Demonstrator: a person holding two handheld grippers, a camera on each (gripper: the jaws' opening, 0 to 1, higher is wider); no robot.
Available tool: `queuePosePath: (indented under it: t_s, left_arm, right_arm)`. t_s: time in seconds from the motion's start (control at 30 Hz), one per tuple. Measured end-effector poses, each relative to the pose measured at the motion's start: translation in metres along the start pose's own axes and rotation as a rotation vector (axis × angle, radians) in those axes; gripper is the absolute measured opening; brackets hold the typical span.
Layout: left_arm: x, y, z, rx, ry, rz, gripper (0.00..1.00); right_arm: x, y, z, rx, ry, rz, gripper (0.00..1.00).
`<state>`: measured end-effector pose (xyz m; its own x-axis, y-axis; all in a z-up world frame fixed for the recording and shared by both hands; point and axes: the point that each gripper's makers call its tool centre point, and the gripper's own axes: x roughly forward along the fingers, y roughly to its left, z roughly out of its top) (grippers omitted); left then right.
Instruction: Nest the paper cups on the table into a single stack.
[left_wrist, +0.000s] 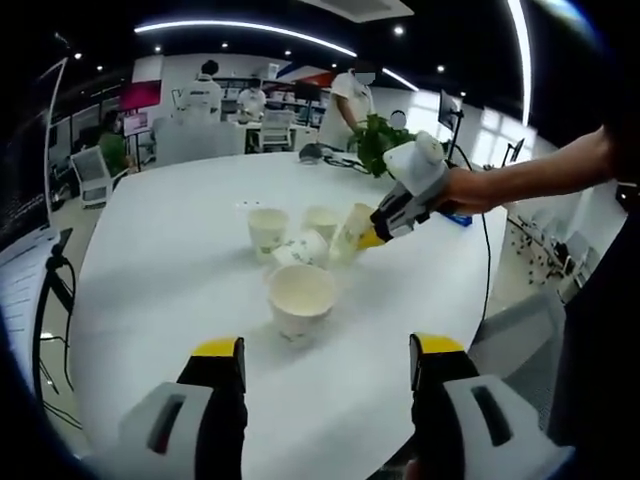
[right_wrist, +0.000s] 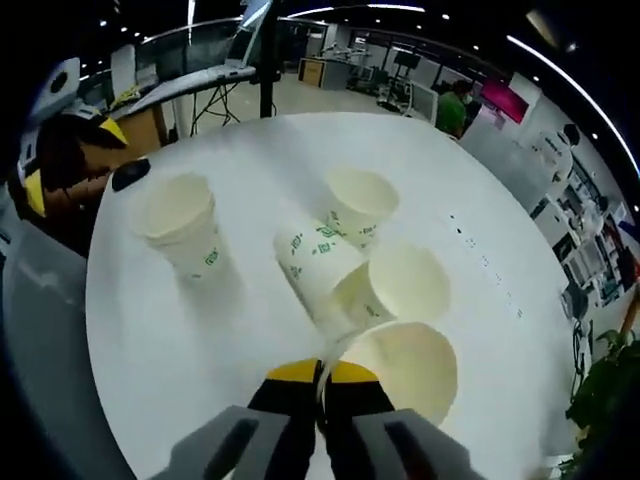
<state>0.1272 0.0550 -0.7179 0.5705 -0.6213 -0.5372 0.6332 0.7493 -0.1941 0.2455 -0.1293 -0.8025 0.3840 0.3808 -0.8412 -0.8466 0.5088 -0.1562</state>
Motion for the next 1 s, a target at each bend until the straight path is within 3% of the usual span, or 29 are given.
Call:
queuePosePath:
  t_s: [0.4, 0.77, 1.0]
  left_arm:
    - [0.006, -0.007, 0.001, 0.002, 0.005, -0.016, 0.64]
    - [0.008, -0.01, -0.001, 0.003, 0.007, -0.016, 0.64]
    - [0.009, -0.009, -0.002, 0.0, 0.004, -0.014, 0.65]
  right_arm:
    - [-0.026, 0.028, 0.021, -0.127, -0.036, 0.021, 0.0]
    - [-0.052, 0.06, 0.071, -0.249, -0.126, 0.072, 0.0]
    - [-0.051, 0.085, 0.098, -0.321, -0.161, 0.135, 0.0]
